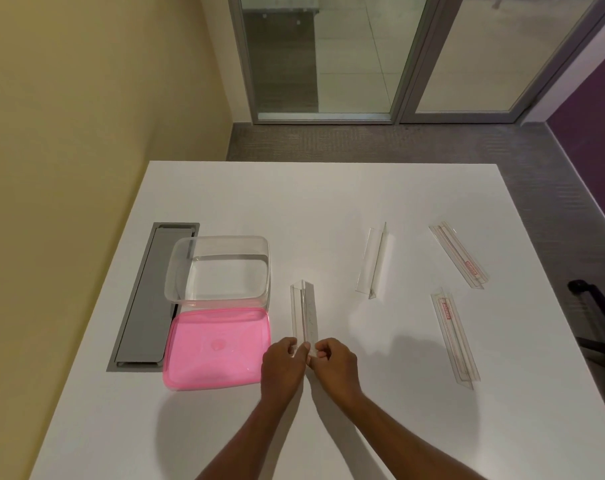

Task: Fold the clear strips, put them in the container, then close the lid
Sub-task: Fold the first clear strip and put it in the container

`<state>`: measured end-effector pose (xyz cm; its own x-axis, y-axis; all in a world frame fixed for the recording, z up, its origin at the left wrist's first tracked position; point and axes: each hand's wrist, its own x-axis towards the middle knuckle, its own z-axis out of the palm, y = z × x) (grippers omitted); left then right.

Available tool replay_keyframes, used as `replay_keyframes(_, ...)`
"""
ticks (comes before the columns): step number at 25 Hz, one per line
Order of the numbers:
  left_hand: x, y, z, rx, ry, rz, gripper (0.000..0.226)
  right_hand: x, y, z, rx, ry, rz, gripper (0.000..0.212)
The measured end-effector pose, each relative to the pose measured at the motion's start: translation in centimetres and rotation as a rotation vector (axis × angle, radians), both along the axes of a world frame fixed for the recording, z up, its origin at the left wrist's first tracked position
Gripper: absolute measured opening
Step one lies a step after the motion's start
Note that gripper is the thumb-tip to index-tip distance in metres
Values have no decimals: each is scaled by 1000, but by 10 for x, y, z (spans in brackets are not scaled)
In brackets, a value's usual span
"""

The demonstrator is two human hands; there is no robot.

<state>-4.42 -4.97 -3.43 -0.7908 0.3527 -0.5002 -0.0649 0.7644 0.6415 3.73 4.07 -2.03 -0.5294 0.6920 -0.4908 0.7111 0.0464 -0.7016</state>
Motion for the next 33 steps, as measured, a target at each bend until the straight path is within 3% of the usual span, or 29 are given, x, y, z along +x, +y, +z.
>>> replay_keyframes(4,6,6,3,-77,70,-132,72,15,22,1,11,-20,14,15)
replay_keyframes(9,9,11,2,-69,119,-202,57,31,52,2,7,-7,-9,18)
replay_keyframes(17,-2,10,8,-76,209,-327,51,39,95,6,36,56,27,24)
replay_keyframes(21,-10,9,11,-110,276,-436,53,36,118,11,174,27,216,33)
replay_keyframes(27,-13,10,15,-113,333,-581,48,35,140,17,582,-19,650,48)
replay_keyframes(33,-16,19,16,-157,370,-708,54,31,146,12,589,-202,1005,42)
